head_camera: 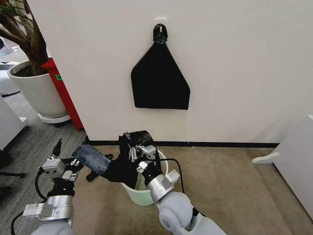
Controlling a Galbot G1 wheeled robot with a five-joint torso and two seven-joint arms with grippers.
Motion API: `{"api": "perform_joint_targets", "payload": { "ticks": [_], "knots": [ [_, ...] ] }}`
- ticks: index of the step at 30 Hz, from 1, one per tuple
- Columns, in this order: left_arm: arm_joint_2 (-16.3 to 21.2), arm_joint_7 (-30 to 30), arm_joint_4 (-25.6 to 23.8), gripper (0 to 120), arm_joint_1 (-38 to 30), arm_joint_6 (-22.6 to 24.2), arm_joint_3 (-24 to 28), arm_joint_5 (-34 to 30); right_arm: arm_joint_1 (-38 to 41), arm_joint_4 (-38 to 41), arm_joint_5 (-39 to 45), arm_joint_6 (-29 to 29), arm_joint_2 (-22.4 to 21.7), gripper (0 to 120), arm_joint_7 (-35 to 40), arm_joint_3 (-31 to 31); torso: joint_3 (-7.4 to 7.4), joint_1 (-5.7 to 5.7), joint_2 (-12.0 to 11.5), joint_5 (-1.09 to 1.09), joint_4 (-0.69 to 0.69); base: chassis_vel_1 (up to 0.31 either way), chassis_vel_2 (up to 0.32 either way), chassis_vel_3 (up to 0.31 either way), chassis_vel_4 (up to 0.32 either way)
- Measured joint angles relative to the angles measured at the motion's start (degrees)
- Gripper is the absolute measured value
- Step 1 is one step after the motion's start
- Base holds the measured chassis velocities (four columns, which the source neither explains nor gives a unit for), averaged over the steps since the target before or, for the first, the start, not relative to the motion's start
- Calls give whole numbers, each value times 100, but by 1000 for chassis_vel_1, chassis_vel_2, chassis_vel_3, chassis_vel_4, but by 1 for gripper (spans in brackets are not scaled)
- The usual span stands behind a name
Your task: Place the garbage bag over the trash bin.
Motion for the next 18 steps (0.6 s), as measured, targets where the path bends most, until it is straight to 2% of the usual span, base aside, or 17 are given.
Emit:
{"api": "perform_joint_targets", "payload": {
  "ticks": [9,13,14,18],
  "knots": [
    [163,-8,0,93,-88,149,48,-150,-78,-178,-85,15,-128,0,20,38,0,0,0,0,0,0,0,0,0],
    [601,89,62,93,-95,529,216,-688,-112,-248,-427,39,-230,0,22,-26,0,0,0,-2,1,0,0,0,0],
    [601,89,62,93,-95,529,216,-688,-112,-248,-427,39,-230,0,22,-26,0,0,0,-2,1,0,0,0,0],
    [1181,212,57,93,-100,1019,306,-1479,-9,-299,-657,28,-279,0,70,-104,0,0,0,-1,0,0,0,0,0]
  ]
}}
